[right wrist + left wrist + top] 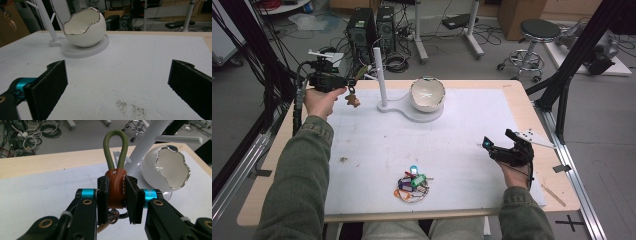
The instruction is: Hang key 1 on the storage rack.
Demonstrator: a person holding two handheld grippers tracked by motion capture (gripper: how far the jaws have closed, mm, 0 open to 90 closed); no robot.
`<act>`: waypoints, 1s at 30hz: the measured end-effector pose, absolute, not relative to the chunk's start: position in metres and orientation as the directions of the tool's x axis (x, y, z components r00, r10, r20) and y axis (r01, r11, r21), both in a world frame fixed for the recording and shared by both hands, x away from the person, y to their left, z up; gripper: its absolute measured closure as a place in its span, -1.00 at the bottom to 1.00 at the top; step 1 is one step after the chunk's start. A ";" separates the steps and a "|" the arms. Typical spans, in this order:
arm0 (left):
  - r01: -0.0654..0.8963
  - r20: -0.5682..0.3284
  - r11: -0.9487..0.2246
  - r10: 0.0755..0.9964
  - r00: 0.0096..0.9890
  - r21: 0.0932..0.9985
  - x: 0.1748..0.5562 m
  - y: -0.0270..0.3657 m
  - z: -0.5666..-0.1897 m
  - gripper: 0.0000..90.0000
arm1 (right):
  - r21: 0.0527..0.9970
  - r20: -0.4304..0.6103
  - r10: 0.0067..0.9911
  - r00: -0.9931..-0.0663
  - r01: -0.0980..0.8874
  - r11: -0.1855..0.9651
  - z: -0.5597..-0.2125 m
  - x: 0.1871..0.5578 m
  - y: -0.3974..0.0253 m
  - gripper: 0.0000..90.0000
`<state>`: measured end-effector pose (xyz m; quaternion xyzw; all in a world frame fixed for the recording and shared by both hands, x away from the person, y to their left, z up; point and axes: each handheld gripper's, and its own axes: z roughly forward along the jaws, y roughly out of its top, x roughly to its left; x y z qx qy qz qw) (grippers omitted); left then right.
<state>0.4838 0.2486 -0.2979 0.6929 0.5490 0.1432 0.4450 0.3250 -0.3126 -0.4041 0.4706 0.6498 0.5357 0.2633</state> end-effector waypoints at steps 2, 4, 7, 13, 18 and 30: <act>0.636 -0.284 -0.007 0.891 0.355 0.772 0.484 0.249 -0.298 0.63 | 0.944 0.161 0.894 -0.419 0.328 -0.017 -0.404 0.325 -0.313 -0.96; 0.636 -0.281 -0.014 0.889 0.361 0.771 0.484 0.248 -0.299 0.63 | 0.944 0.163 0.894 -0.417 0.329 -0.019 -0.404 0.325 -0.313 -0.96; 0.632 -0.254 -0.041 0.894 0.369 0.774 0.484 0.247 -0.300 0.63 | 0.943 0.163 0.894 -0.417 0.331 -0.018 -0.404 0.325 -0.313 -0.96; 0.642 -0.237 -0.076 0.891 0.387 0.763 0.485 0.241 -0.304 0.63 | 0.943 0.162 0.894 -0.417 0.332 -0.016 -0.405 0.325 -0.314 -0.96; 0.648 -0.238 -0.085 0.887 0.396 0.757 0.487 0.236 -0.307 0.62 | 0.943 0.160 0.895 -0.417 0.331 -0.014 -0.405 0.325 -0.314 -0.96; 0.654 -0.220 -0.117 0.885 0.409 0.747 0.491 0.222 -0.316 0.62 | 0.942 0.160 0.894 -0.418 0.334 -0.013 -0.405 0.325 -0.314 -0.96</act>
